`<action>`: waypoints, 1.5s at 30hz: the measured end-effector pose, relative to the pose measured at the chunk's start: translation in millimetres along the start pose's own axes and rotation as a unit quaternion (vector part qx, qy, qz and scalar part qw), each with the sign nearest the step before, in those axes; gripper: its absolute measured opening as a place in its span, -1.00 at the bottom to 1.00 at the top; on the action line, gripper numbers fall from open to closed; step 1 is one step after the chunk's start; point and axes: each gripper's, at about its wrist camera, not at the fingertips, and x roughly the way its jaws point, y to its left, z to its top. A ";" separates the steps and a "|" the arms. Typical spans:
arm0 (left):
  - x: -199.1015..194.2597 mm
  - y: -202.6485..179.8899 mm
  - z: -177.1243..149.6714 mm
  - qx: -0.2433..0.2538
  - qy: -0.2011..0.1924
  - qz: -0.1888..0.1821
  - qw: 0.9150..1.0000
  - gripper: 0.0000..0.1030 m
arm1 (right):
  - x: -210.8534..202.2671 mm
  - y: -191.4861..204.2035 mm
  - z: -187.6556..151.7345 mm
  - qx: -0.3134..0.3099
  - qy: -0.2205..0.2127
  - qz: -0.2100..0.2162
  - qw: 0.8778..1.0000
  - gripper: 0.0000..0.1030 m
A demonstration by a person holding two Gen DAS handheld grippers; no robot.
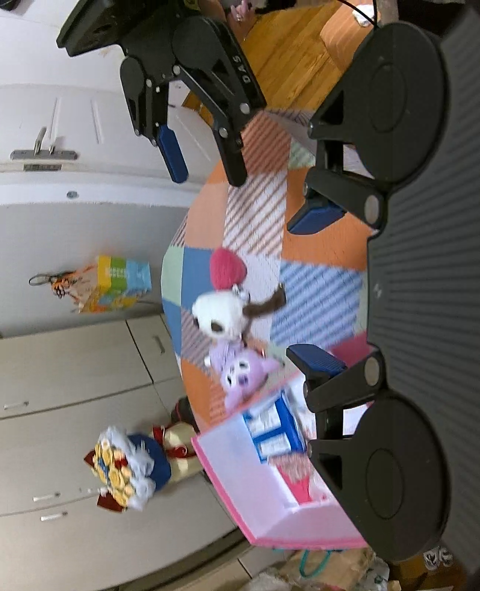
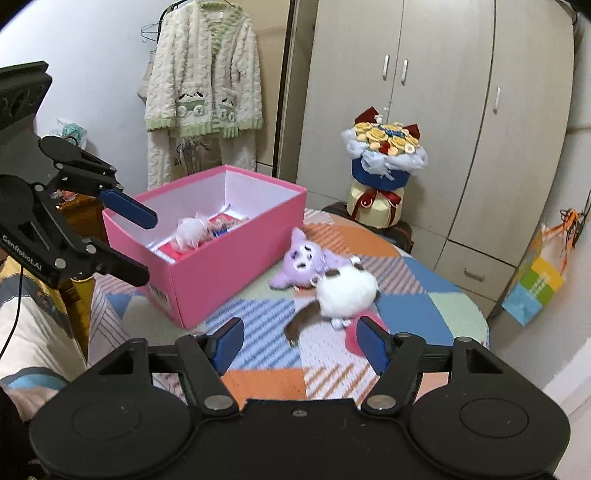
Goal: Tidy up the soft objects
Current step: 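Move the left gripper to the white panda plush on the table, then grasp the white panda plush with the left gripper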
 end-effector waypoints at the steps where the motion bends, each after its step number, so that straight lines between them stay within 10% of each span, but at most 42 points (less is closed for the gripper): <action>1: 3.8 -3.9 0.4 0.000 0.000 -0.001 1.000 0.25 | -0.7 -1.7 -4.8 0.002 0.001 0.001 1.000 0.40; 18: 105.7 -7.9 23.4 -0.100 0.001 -0.001 0.995 0.26 | 73.0 -38.9 -34.9 -0.012 0.012 0.033 0.999 0.41; 25: 150.5 9.1 28.6 -0.168 -0.020 0.021 0.985 0.27 | 113.3 -59.2 -28.2 -0.022 -0.004 0.051 0.998 0.83; 36: 214.7 44.5 21.4 -0.288 -0.041 0.073 0.954 0.33 | 197.9 -79.2 -8.3 -0.040 0.024 0.062 0.997 0.84; 45: 217.5 47.0 16.0 -0.323 -0.074 0.038 0.943 0.14 | 221.2 -85.9 -4.2 -0.017 0.017 0.110 0.994 0.84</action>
